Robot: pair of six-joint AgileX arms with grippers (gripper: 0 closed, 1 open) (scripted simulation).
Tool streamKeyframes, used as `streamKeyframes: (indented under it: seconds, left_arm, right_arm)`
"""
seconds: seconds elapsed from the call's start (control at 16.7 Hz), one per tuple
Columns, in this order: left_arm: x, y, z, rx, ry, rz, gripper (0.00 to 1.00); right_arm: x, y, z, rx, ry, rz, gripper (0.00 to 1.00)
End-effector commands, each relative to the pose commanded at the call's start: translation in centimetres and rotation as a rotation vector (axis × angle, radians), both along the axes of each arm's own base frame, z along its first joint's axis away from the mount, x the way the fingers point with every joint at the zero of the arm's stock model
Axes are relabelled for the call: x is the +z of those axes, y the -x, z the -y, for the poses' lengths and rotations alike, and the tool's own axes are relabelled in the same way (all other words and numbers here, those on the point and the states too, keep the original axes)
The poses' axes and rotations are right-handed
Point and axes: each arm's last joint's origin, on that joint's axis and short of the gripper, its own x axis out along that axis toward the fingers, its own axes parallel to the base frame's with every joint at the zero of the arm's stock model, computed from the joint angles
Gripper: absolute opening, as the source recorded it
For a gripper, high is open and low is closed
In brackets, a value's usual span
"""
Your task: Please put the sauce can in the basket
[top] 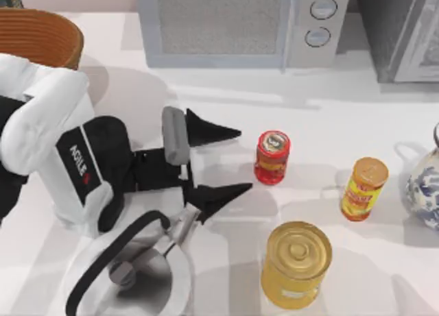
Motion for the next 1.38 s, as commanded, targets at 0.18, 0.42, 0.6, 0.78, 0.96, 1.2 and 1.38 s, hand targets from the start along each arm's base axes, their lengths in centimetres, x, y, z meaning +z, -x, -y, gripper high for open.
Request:
streamKeyframes:
  seconds: [0.18,0.42,0.6,0.78,0.96,1.2,1.38]
  left_arm:
    - [0.1,-0.9,0.7,-0.005,0.002,0.003,1.0]
    - [0.3,-2.0,3.6,-0.004,0.006,0.004,1.0]
    - [0.2,-1.5,6.2,-0.006,0.005,0.006,1.0]
    - [0.0,-0.8,7.1,-0.006,0.001,0.003,1.0]
    - [0.0,-0.8,7.1,-0.006,0.001,0.003,1.0]
    - [0.0,-0.8,7.1,-0.006,0.001,0.003,0.7]
    - [0.0,-0.8,7.1,-0.006,0.001,0.003,0.47]
  right_arm:
    - [0.0,0.0,0.0,0.0,0.0,0.0,1.0]
    - [0.0,0.0,0.0,0.0,0.0,0.0,1.0]
    - [0.0,0.0,0.0,0.0,0.0,0.0,1.0]
    - [0.0,0.0,0.0,0.0,0.0,0.0,1.0]
    - [0.0,0.0,0.0,0.0,0.0,0.0,1.0]
    - [0.0,0.0,0.0,0.0,0.0,0.0,1.0]
    - [0.0,0.0,0.0,0.0,0.0,0.0,1.0]
